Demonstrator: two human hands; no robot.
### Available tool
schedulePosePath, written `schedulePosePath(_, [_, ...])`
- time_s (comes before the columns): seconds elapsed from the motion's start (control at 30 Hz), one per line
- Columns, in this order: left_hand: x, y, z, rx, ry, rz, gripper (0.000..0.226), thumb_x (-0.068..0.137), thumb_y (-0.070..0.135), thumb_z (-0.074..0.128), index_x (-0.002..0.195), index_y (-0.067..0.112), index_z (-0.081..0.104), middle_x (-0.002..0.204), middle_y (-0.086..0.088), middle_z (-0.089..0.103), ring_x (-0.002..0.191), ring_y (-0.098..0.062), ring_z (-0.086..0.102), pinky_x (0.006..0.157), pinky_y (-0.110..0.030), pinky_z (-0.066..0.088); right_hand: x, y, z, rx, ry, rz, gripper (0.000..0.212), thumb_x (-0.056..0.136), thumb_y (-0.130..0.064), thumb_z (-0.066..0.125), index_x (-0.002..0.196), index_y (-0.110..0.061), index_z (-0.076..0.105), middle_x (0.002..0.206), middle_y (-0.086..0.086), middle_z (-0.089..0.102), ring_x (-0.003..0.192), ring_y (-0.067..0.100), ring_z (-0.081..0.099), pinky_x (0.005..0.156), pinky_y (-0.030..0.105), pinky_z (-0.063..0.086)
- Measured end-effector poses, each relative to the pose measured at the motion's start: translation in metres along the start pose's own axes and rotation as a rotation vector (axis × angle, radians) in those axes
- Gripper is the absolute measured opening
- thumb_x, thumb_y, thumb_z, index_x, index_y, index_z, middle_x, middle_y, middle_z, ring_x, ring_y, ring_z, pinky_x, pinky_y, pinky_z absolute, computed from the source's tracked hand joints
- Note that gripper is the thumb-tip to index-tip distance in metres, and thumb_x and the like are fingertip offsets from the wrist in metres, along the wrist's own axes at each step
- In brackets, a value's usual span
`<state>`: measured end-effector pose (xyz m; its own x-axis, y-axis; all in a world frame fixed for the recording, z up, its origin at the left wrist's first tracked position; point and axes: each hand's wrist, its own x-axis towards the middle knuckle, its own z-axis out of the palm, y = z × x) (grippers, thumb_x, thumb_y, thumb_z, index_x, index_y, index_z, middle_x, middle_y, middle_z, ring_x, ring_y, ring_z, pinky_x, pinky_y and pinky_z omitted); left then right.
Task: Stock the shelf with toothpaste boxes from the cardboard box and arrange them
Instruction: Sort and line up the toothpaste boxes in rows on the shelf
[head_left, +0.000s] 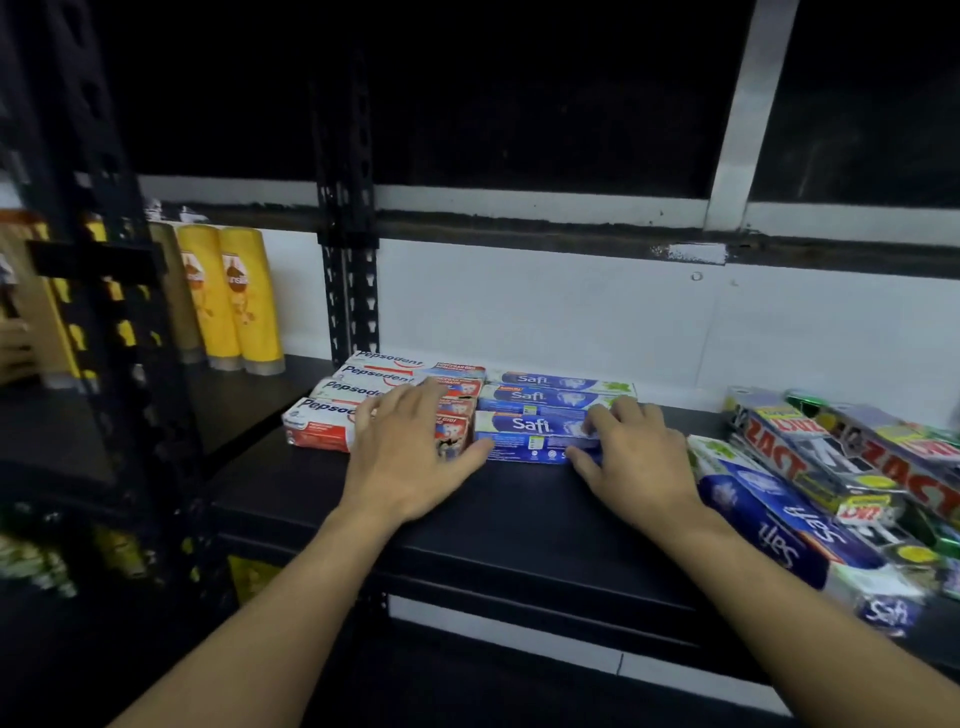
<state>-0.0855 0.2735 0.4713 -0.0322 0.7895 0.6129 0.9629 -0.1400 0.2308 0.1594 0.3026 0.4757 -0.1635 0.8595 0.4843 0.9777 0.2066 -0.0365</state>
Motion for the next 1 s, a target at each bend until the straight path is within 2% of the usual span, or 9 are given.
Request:
schedulePosePath(0.17, [0.003, -0.007, 0.004, 0.010, -0.063, -0.022, 0.081, 0.078, 0.080, 0.039, 0.141, 0.029, 0.043, 0.150, 0.008, 0.043, 0.139, -0.014, 0.033, 0.117, -0.043, 0.016, 0.001, -0.002, 0.004, 0.016, 0.057, 0.030, 0.037, 0.086, -0.055, 0.056, 0.111, -0.028, 0.055, 0.115, -0.001, 0.046, 0.109, 0.024, 0.046, 0.084, 0.041, 0.044])
schedulePosePath(0.27, [0.004, -0.008, 0.006, 0.023, -0.086, 0.010, 0.073, 0.084, 0.076, 0.039, 0.143, 0.033, 0.041, 0.153, 0.010, 0.038, 0.143, -0.012, 0.026, 0.118, -0.042, 0.011, -0.003, 0.005, 0.004, 0.130, 0.040, 0.067, 0.043, 0.080, -0.040, 0.063, 0.120, -0.026, 0.056, 0.129, 0.004, 0.042, 0.119, 0.030, 0.043, 0.094, 0.042, 0.046])
schedulePosePath(0.37, [0.004, -0.009, 0.008, 0.028, -0.115, 0.075, 0.065, 0.087, 0.072, 0.038, 0.143, 0.038, 0.042, 0.156, 0.014, 0.033, 0.145, -0.011, 0.020, 0.116, -0.039, 0.005, -0.006, 0.012, 0.007, 0.249, -0.014, 0.174, 0.058, 0.082, -0.033, 0.064, 0.136, -0.021, 0.048, 0.140, 0.009, 0.040, 0.127, 0.033, 0.042, 0.104, 0.041, 0.040])
schedulePosePath(0.43, [0.003, -0.009, 0.009, 0.013, -0.129, 0.120, 0.061, 0.085, 0.072, 0.033, 0.138, 0.042, 0.046, 0.156, 0.017, 0.032, 0.145, -0.010, 0.020, 0.115, -0.038, 0.003, -0.006, 0.014, 0.007, 0.326, -0.032, 0.241, 0.060, 0.084, -0.032, 0.066, 0.137, -0.014, 0.046, 0.135, 0.011, 0.051, 0.122, 0.031, 0.050, 0.097, 0.036, 0.042])
schedulePosePath(0.53, [0.003, -0.007, 0.008, -0.012, -0.144, 0.157, 0.063, 0.083, 0.076, 0.024, 0.129, 0.044, 0.053, 0.154, 0.020, 0.034, 0.144, -0.008, 0.021, 0.113, -0.037, 0.003, -0.005, 0.015, 0.003, 0.401, -0.018, 0.317, 0.061, 0.084, -0.033, 0.070, 0.135, -0.009, 0.047, 0.117, 0.012, 0.066, 0.111, 0.032, 0.058, 0.082, 0.032, 0.043])
schedulePosePath(0.63, [0.002, -0.006, 0.007, -0.014, -0.156, 0.159, 0.071, 0.080, 0.079, 0.016, 0.130, 0.045, 0.055, 0.154, 0.021, 0.033, 0.143, -0.007, 0.019, 0.113, -0.036, 0.001, -0.004, 0.015, 0.001, 0.409, -0.013, 0.364, 0.060, 0.083, -0.036, 0.072, 0.130, -0.009, 0.049, 0.102, 0.010, 0.069, 0.106, 0.033, 0.059, 0.074, 0.032, 0.041])
schedulePosePath(0.7, [0.002, -0.005, 0.007, 0.004, -0.163, 0.158, 0.074, 0.080, 0.079, 0.015, 0.133, 0.045, 0.052, 0.155, 0.020, 0.032, 0.143, -0.008, 0.018, 0.112, -0.036, 0.000, -0.003, 0.016, 0.002, 0.422, -0.003, 0.387, 0.063, 0.081, -0.039, 0.074, 0.130, -0.010, 0.049, 0.095, 0.009, 0.068, 0.106, 0.033, 0.058, 0.076, 0.034, 0.043])
schedulePosePath(0.83, [0.003, -0.004, 0.008, 0.003, -0.186, 0.158, 0.074, 0.080, 0.079, 0.017, 0.135, 0.043, 0.051, 0.155, 0.019, 0.033, 0.143, -0.009, 0.020, 0.113, -0.038, 0.006, -0.003, 0.020, 0.003, 0.490, 0.026, 0.429, 0.078, 0.075, -0.043, 0.081, 0.137, -0.012, 0.046, 0.107, 0.011, 0.068, 0.109, 0.032, 0.058, 0.085, 0.036, 0.047])
schedulePosePath(1.0, [0.004, -0.005, 0.008, -0.002, -0.215, 0.162, 0.074, 0.080, 0.079, 0.017, 0.135, 0.041, 0.048, 0.154, 0.020, 0.034, 0.141, -0.008, 0.023, 0.113, -0.038, 0.012, -0.004, 0.020, 0.001, 0.532, 0.053, 0.429, 0.080, 0.071, -0.042, 0.084, 0.135, -0.012, 0.046, 0.124, 0.010, 0.065, 0.118, 0.032, 0.056, 0.090, 0.034, 0.045])
